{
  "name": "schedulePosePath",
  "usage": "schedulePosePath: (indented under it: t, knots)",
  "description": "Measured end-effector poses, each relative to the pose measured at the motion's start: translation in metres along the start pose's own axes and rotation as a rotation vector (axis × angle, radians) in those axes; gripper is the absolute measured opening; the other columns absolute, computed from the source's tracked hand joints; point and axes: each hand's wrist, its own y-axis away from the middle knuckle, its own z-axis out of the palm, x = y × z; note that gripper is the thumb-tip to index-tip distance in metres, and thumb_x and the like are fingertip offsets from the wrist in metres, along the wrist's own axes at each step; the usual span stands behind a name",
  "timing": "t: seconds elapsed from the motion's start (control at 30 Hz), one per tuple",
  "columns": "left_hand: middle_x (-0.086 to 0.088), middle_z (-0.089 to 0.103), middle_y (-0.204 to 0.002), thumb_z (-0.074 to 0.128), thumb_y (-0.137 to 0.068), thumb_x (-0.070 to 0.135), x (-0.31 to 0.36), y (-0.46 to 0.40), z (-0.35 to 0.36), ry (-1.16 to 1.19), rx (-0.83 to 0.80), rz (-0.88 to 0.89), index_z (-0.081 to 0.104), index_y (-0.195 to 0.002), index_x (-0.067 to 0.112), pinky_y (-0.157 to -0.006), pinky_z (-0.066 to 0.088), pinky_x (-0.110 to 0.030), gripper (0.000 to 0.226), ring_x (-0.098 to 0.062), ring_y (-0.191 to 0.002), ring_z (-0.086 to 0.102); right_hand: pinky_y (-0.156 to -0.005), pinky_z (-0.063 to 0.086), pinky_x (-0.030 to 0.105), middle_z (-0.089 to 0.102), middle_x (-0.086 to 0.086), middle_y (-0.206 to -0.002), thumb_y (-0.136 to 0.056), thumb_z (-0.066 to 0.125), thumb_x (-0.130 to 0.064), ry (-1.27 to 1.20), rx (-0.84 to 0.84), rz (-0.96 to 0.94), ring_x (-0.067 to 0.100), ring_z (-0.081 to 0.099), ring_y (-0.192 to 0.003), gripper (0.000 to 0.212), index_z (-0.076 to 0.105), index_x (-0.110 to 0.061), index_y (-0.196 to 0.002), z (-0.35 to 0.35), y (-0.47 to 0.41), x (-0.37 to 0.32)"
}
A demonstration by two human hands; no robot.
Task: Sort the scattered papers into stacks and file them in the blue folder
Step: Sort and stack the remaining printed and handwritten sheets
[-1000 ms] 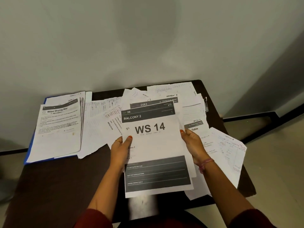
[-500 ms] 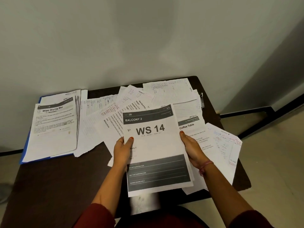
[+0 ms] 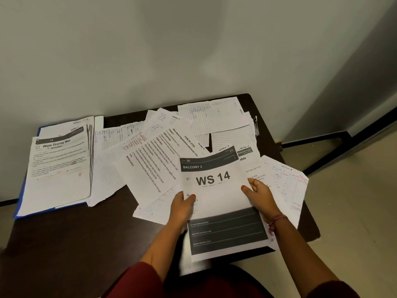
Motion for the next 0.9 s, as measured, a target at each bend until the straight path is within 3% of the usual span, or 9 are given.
schedulePosePath:
  t: [0.2, 0.37, 0.5, 0.67, 0.77, 0.9]
  knots:
    - [-0.009, 0.069, -0.109, 0.051, -0.091, 0.006, -0.005, -0.006, 0.007, 0.002, 0.005, -0.058, 0.056, -0.116, 0.01, -0.089, 0.054, -0.049, 0.026, -0.028, -0.095, 0.068, -0.109, 0.038, 0.044, 0.042, 0.007, -0.147, -0.095, 0.055, -0.021, -0.016, -0.037, 0.043, 0.029, 0.041, -0.134, 0.053, 0.037, -0.009, -0.143, -0.003, 0.003, 0.003]
    - [-0.009, 0.067, -0.11, 0.052, -0.09, 0.009, -0.001, -0.009, -0.005, -0.129, 0.084, 0.013, 0.055, -0.116, 0.01, -0.09, 0.053, -0.044, 0.026, -0.026, -0.096, 0.065, -0.098, 0.042, 0.031, 0.049, 0.0, -0.135, -0.098, 0.05, -0.016, -0.029, -0.123, 0.083, 0.021, 0.047, -0.125, 0.041, 0.042, -0.008, -0.138, 0.006, 0.004, -0.003]
    - [-0.012, 0.065, -0.104, 0.053, -0.089, 0.009, 0.014, -0.015, -0.035, -0.274, 0.159, 0.081, 0.056, -0.106, 0.01, -0.072, 0.048, -0.031, 0.016, -0.021, -0.082, 0.059, -0.092, 0.052, 0.04, 0.059, 0.01, -0.126, -0.092, 0.058, -0.011, 0.016, -0.182, 0.107, 0.026, 0.059, -0.108, 0.035, 0.05, -0.006, -0.126, 0.028, 0.003, -0.013]
    - [-0.006, 0.062, -0.113, 0.06, -0.087, 0.017, 0.056, -0.036, -0.08, -0.499, 0.204, 0.179, 0.055, -0.119, 0.009, -0.077, 0.05, -0.033, 0.034, -0.025, -0.096, 0.061, -0.089, 0.054, 0.046, 0.065, 0.009, -0.119, -0.088, 0.058, -0.01, 0.079, -0.241, 0.079, 0.028, 0.063, -0.104, 0.029, 0.059, -0.009, -0.117, 0.071, 0.004, -0.035]
    - [-0.006, 0.062, -0.113, 0.061, -0.087, 0.019, 0.085, -0.05, -0.1, -0.585, 0.171, 0.272, 0.055, -0.116, 0.011, -0.08, 0.053, -0.036, 0.031, -0.024, -0.095, 0.061, -0.085, 0.055, 0.048, 0.07, 0.006, -0.108, -0.083, 0.062, -0.011, 0.081, -0.222, 0.072, 0.026, 0.067, -0.096, 0.018, 0.059, -0.021, -0.097, 0.1, -0.002, -0.042]
    - [-0.004, 0.059, -0.111, 0.062, -0.09, 0.022, 0.123, -0.076, -0.111, -0.7, 0.154, 0.353, 0.056, -0.114, 0.011, -0.072, 0.045, -0.025, 0.027, -0.018, -0.09, 0.055, -0.075, 0.058, 0.048, 0.063, 0.0, -0.078, -0.08, 0.064, -0.007, -0.046, -0.146, 0.127, 0.022, 0.068, -0.078, 0.012, 0.057, -0.014, -0.087, 0.136, 0.003, -0.063]
